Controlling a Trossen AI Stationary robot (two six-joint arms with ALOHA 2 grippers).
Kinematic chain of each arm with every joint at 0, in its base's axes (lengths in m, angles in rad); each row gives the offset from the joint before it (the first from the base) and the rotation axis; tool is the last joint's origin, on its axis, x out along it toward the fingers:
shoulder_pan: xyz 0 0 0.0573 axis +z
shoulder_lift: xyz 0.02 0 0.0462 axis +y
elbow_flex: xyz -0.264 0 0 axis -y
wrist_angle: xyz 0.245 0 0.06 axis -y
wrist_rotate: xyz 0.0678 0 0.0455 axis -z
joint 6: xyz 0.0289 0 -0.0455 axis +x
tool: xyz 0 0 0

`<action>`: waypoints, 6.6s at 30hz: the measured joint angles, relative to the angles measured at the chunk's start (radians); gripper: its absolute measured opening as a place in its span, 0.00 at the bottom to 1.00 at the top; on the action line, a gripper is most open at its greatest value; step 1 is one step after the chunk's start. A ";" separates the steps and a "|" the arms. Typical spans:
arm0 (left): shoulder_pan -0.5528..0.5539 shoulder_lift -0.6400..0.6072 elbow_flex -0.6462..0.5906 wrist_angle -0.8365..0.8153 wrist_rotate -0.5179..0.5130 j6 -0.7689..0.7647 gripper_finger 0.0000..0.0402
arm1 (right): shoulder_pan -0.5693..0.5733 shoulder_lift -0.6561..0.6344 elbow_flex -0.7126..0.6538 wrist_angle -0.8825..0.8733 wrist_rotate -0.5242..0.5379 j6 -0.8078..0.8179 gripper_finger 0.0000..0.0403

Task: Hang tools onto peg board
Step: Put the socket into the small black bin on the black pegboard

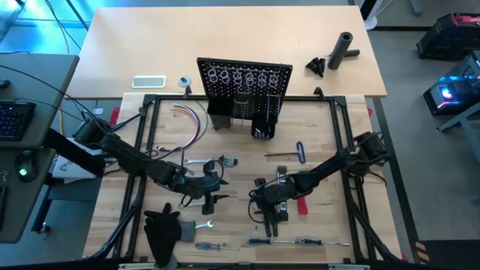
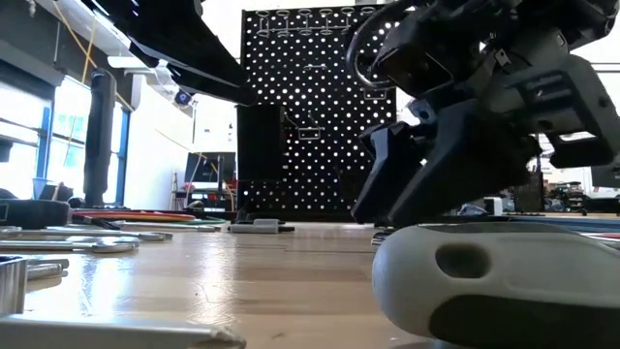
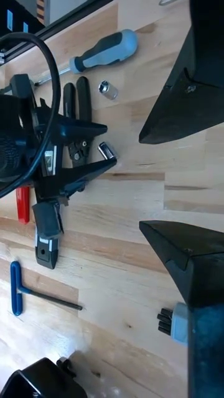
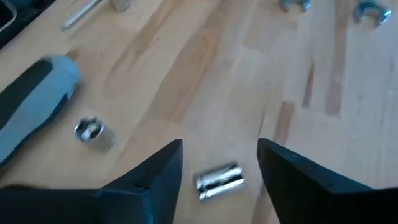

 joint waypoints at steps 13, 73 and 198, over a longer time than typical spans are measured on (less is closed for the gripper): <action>0.000 0.000 0.000 0.000 -0.005 0.001 0.51 | 0.000 0.000 0.000 -0.042 0.026 -0.121 0.55; 0.048 0.065 0.000 0.313 0.090 -0.055 0.51 | 0.087 -0.206 -0.001 0.018 0.464 -0.401 0.25; 0.492 0.573 0.508 0.196 -0.181 0.462 0.33 | 0.375 -0.356 -0.008 -0.837 1.010 0.546 0.39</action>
